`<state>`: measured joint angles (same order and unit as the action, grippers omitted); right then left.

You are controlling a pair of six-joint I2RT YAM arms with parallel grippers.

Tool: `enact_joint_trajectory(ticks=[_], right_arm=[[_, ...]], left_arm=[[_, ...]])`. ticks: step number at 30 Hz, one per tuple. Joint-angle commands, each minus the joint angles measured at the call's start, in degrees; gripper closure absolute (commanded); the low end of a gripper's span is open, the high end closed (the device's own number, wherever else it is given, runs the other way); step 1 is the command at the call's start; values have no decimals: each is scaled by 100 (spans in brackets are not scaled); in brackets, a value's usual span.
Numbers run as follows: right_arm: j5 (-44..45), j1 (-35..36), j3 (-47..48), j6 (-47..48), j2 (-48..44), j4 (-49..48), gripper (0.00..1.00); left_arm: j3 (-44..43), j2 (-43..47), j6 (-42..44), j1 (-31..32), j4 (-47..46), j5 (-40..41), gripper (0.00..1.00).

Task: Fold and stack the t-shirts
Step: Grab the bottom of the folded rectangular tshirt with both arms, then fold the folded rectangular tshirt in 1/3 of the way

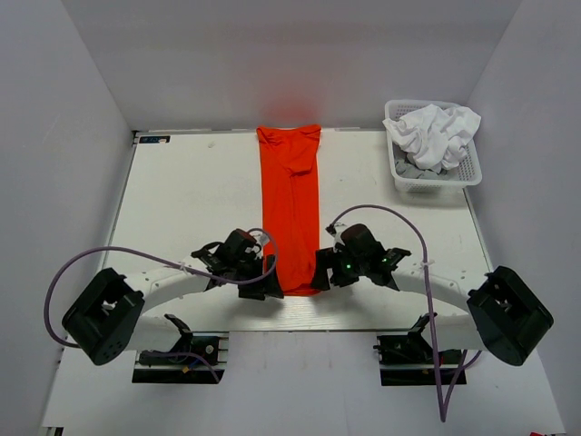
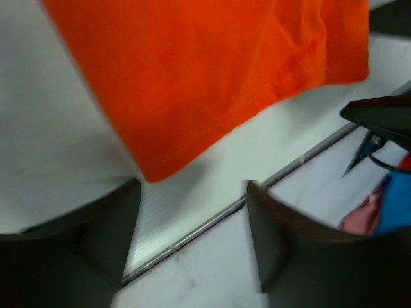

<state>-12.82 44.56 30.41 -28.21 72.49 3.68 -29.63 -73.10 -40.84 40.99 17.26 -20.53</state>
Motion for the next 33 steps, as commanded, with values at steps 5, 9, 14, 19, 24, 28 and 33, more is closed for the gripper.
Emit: enact_joint_trajectory(ticks=[5, 9, 14, 19, 24, 28, 33], right_arm=[[-520, -131, 140, 61, 468, -61, 46], [-511, -140, 202, 113, 460, -96, 74], [-441, -131, 473, 201, 433, -78, 100], [-213, -114, 817, 263, 503, -60, 100], [569, -166, 1115, 34, 547, -289, 100], [1246, -210, 1625, 17, 758, -500, 100], [2151, -395, 2703, 70, 1346, -404, 100]], left_arm=[[-227, -539, 111, 40, 103, 1121, 58], [-297, -539, 111, 40, 94, 1394, 73], [-658, -434, 182, 40, 278, 1464, 100], [-790, 49, 234, 40, 173, 1772, 100], [-1089, 50, 296, -29, -20, 2115, 100], [-1693, -45, 94, -91, -3, 3158, 100], [-2694, -721, 173, -266, 67, 3960, 100]])
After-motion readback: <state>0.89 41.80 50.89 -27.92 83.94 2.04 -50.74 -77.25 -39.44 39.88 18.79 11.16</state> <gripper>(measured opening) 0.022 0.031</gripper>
